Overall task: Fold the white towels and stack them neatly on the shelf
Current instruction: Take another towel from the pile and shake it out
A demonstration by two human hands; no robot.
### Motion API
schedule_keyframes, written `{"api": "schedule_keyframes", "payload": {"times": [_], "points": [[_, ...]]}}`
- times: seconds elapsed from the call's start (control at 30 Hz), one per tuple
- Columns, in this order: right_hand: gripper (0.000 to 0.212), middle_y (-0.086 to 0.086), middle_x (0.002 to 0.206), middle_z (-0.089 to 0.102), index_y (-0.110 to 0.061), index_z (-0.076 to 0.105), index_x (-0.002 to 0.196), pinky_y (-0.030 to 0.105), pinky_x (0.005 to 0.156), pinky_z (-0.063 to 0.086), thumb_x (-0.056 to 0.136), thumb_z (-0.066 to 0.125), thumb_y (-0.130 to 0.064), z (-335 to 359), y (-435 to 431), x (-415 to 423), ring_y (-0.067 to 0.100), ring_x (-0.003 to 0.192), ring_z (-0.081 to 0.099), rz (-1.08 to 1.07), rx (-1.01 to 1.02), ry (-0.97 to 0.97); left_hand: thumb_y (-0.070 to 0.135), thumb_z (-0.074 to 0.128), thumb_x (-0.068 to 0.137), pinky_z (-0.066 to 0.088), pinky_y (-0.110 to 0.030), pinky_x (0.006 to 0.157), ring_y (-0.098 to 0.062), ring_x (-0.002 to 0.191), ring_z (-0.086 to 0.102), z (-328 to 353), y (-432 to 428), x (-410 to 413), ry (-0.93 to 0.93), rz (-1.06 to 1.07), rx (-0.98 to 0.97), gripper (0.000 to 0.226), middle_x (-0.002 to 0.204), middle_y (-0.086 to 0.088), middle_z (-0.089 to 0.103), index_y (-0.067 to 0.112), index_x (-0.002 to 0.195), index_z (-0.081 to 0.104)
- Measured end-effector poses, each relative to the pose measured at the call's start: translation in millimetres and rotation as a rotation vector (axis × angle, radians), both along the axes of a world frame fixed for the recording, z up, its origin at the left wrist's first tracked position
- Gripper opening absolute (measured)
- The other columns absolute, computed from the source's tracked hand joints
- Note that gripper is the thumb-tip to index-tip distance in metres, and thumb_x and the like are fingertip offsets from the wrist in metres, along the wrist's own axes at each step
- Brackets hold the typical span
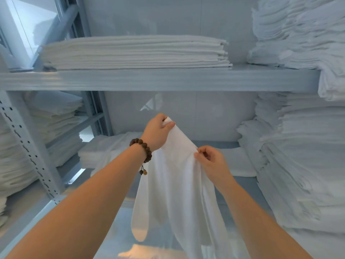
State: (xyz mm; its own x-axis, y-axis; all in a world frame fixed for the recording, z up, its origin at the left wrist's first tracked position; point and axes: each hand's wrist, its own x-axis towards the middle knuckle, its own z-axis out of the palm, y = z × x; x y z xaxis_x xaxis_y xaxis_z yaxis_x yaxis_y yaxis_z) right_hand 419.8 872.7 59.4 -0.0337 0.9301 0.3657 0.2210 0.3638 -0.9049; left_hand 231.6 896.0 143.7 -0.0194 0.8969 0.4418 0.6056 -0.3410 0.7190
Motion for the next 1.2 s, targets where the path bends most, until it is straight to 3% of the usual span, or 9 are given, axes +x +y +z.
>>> {"api": "schedule_keyframes", "payload": {"times": [0.17, 0.27, 0.4, 0.57, 0.7, 0.8, 0.87, 1.0, 1.2], "points": [[0.009, -0.001, 0.074, 0.051, -0.016, 0.061, 0.08, 0.023, 0.06, 0.037, 0.084, 0.066, -0.011, -6, -12, -11, 0.015, 0.067, 0.043, 0.122, -0.058, -0.078, 0.026, 0.051, 0.095, 0.035, -0.011, 0.045, -0.01, 0.061, 0.04, -2, -1, -5, -0.099, 0.05, -0.013, 0.019, 0.072, 0.003, 0.043, 0.009, 0.088, 0.046], [0.014, -0.003, 0.092, 0.061, -0.015, 0.065, 0.091, 0.033, 0.08, 0.046, 0.079, 0.073, -0.014, -27, -18, -27, 0.014, 0.082, 0.054, 0.176, -0.146, -0.151, 0.026, 0.052, 0.095, 0.034, -0.007, 0.043, -0.008, 0.062, 0.041, -4, -1, -4, -0.171, 0.058, -0.016, 0.018, 0.074, 0.005, 0.044, 0.01, 0.088, 0.047], [0.036, -0.01, 0.119, 0.059, -0.022, 0.063, 0.114, 0.027, 0.098, 0.041, 0.08, 0.073, -0.019, -44, -17, -51, 0.007, 0.11, 0.052, 0.044, -0.136, -0.029, 0.031, 0.052, 0.094, 0.032, -0.018, 0.049, -0.008, 0.062, 0.042, -10, -1, -11, -0.222, 0.063, -0.069, 0.02, 0.074, 0.006, 0.045, 0.014, 0.086, 0.047], [0.017, 0.009, 0.102, 0.068, -0.008, 0.07, 0.089, 0.014, 0.074, 0.044, 0.079, 0.074, -0.021, -44, -4, -77, 0.011, 0.087, 0.059, 0.144, -0.2, -0.045, 0.03, 0.053, 0.093, 0.034, -0.012, 0.047, -0.008, 0.062, 0.041, -12, -2, -33, -0.163, 0.078, -0.039, 0.02, 0.073, 0.006, 0.045, 0.012, 0.085, 0.047], [0.032, 0.001, 0.114, 0.06, -0.012, 0.069, 0.111, 0.02, 0.085, 0.046, 0.08, 0.073, -0.019, -59, 4, -97, 0.015, 0.104, 0.057, 0.287, -0.254, -0.213, 0.033, 0.052, 0.094, 0.033, -0.018, 0.051, -0.007, 0.061, 0.043, -9, -1, -56, -0.166, 0.092, -0.04, 0.019, 0.074, 0.007, 0.046, 0.016, 0.085, 0.049], [0.039, -0.013, 0.106, 0.056, -0.009, 0.064, 0.119, 0.004, 0.065, 0.045, 0.081, 0.072, -0.01, -69, 4, -115, 0.002, 0.091, 0.058, 0.352, -0.333, -0.07, 0.034, 0.051, 0.095, 0.033, -0.021, 0.053, -0.008, 0.061, 0.042, -9, -1, -69, -0.125, 0.071, -0.046, 0.025, 0.074, 0.005, 0.046, 0.009, 0.095, 0.052], [0.035, -0.01, 0.101, 0.062, -0.005, 0.066, 0.114, 0.009, 0.067, 0.05, 0.081, 0.072, -0.01, -73, 6, -125, 0.006, 0.091, 0.064, 0.351, -0.355, -0.043, 0.032, 0.051, 0.095, 0.034, -0.021, 0.054, -0.009, 0.061, 0.042, -9, -1, -77, -0.102, 0.071, -0.042, 0.025, 0.073, 0.005, 0.045, 0.007, 0.096, 0.052], [0.03, 0.014, 0.11, 0.068, -0.004, 0.068, 0.108, 0.041, 0.094, 0.05, 0.083, 0.071, -0.021, -80, 14, -132, 0.026, 0.103, 0.064, 0.325, -0.338, -0.226, 0.03, 0.051, 0.095, 0.034, -0.023, 0.056, -0.01, 0.062, 0.04, -9, 4, -99, -0.118, 0.11, -0.031, 0.022, 0.074, 0.003, 0.043, 0.008, 0.09, 0.049], [0.033, 0.01, 0.106, 0.057, 0.0, 0.069, 0.092, 0.032, 0.081, 0.048, 0.08, 0.072, -0.031, -115, 27, -130, 0.025, 0.093, 0.061, 0.216, -0.324, -0.459, 0.03, 0.049, 0.095, 0.035, -0.023, 0.057, -0.01, 0.063, 0.04, -22, 14, -126, -0.149, 0.192, -0.018, 0.022, 0.073, 0.004, 0.042, 0.013, 0.083, 0.044]]}}
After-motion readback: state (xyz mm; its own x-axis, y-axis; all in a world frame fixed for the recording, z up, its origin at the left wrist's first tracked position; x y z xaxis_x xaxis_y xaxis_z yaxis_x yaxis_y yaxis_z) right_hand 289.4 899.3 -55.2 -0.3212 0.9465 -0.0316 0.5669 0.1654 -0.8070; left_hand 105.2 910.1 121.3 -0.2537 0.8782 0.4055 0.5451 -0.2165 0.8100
